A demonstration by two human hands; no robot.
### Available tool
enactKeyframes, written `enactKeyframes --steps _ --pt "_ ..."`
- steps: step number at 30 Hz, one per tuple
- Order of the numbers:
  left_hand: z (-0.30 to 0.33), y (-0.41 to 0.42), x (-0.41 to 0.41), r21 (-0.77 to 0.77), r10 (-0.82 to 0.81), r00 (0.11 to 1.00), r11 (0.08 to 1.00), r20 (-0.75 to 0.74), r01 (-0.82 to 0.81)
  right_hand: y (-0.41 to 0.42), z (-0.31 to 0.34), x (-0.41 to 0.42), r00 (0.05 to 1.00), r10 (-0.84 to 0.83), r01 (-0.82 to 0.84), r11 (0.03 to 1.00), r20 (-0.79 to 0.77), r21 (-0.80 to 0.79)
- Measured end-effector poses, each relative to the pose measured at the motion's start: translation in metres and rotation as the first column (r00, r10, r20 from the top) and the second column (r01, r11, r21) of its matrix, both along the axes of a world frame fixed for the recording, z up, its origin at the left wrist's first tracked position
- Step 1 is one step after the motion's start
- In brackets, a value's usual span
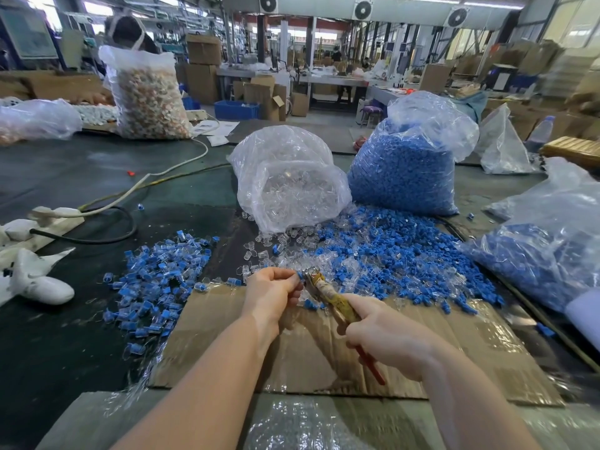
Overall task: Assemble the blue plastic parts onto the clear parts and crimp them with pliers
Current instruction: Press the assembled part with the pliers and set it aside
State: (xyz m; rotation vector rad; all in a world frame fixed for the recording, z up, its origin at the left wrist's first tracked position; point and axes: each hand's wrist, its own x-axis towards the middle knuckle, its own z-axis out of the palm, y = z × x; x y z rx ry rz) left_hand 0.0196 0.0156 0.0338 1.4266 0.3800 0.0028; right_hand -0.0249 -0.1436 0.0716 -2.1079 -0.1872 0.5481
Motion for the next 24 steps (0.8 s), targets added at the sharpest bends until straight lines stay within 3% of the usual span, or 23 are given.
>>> enactKeyframes --steps 5,10,17,24 --pt "-0.001 -0.0016 -0.0014 0.088 0.006 0.999 0.996 0.044 -0.01 0.0002 0.0013 -0.0019 0.999 0.013 -0.012 0.999 -0.05 0.031" --pt "0.0002 -0.0003 0.0001 -0.075 0.016 1.0 0.997 -0.018 -0.017 0.0006 0.0014 -0.0023 0.999 0.009 -0.008 1.0 -0.037 0.021" --pt "-0.0059 -0.0012 0.0026 -0.097 0.041 0.999 0.994 -0.018 -0.042 0.0048 0.0057 -0.0088 0.992 0.031 -0.02 0.996 0.126 -0.09" --pt "-0.0093 -0.0036 0.0049 -0.082 0.069 0.996 0.995 0.064 -0.064 0.0063 0.0061 -0.0083 1.0 0.014 -0.013 0.996 0.018 -0.093"
